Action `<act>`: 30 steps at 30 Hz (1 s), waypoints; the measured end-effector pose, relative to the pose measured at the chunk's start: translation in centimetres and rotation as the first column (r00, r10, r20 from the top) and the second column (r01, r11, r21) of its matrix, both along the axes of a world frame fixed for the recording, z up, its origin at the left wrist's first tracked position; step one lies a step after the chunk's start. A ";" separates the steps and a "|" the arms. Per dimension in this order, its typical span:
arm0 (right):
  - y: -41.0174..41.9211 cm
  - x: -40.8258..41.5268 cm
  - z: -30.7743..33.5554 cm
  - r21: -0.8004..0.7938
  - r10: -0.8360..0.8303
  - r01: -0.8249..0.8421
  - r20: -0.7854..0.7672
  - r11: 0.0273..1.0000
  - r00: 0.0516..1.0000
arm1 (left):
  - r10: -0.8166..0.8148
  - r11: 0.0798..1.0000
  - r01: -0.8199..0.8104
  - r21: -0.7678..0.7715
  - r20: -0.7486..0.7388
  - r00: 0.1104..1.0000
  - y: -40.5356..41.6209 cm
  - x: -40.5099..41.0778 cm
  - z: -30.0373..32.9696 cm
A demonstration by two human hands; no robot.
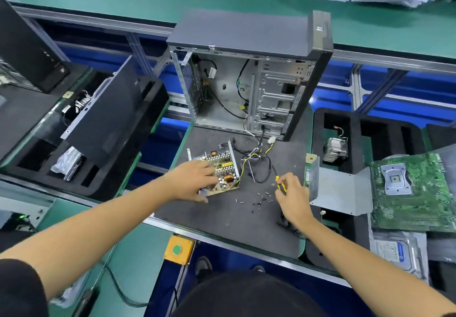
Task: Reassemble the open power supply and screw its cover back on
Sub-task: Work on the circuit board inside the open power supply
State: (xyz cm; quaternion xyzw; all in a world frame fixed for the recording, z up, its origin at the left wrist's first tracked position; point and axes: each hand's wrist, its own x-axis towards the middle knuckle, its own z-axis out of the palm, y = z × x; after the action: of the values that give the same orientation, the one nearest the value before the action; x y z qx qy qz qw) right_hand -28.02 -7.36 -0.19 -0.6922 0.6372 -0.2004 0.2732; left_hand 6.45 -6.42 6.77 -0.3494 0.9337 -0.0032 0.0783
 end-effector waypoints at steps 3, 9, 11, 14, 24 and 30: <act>-0.1 0.3 0.0 0.002 0.005 -0.005 0.007 1.000 1.000 | 0.094 0.972 -0.126 0.198 0.166 0.982 -2.6 3.4 2.4; -0.5 0.7 0.3 0.014 -0.008 0.008 -0.006 1.000 1.000 | 0.002 0.945 -0.112 0.309 0.334 0.942 -3.8 3.2 0.7; -0.7 0.8 0.6 -0.003 0.000 0.000 -0.008 1.000 1.000 | -0.051 0.964 -0.044 0.263 0.346 0.937 -3.6 3.1 -0.4; -0.9 0.7 1.0 -0.010 0.003 -0.004 -0.017 1.000 1.000 | -0.044 0.973 -0.028 0.229 0.305 0.951 -3.3 3.7 -1.3; -1.7 0.9 1.5 0.006 -0.024 0.024 -0.047 1.000 0.999 | 0.182 0.966 -0.194 0.169 0.085 0.980 0.7 0.7 -4.2; -1.5 1.1 1.5 0.013 -0.038 0.039 -0.070 0.999 0.997 | 0.426 0.891 -0.420 0.175 0.003 0.905 3.0 -3.3 -6.4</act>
State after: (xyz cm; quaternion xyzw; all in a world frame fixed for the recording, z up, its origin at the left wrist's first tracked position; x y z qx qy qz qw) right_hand -26.90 -8.86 1.31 -0.6844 0.6611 -0.1767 0.2515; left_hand 3.18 -3.47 0.36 -0.5359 0.8334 0.1002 0.0906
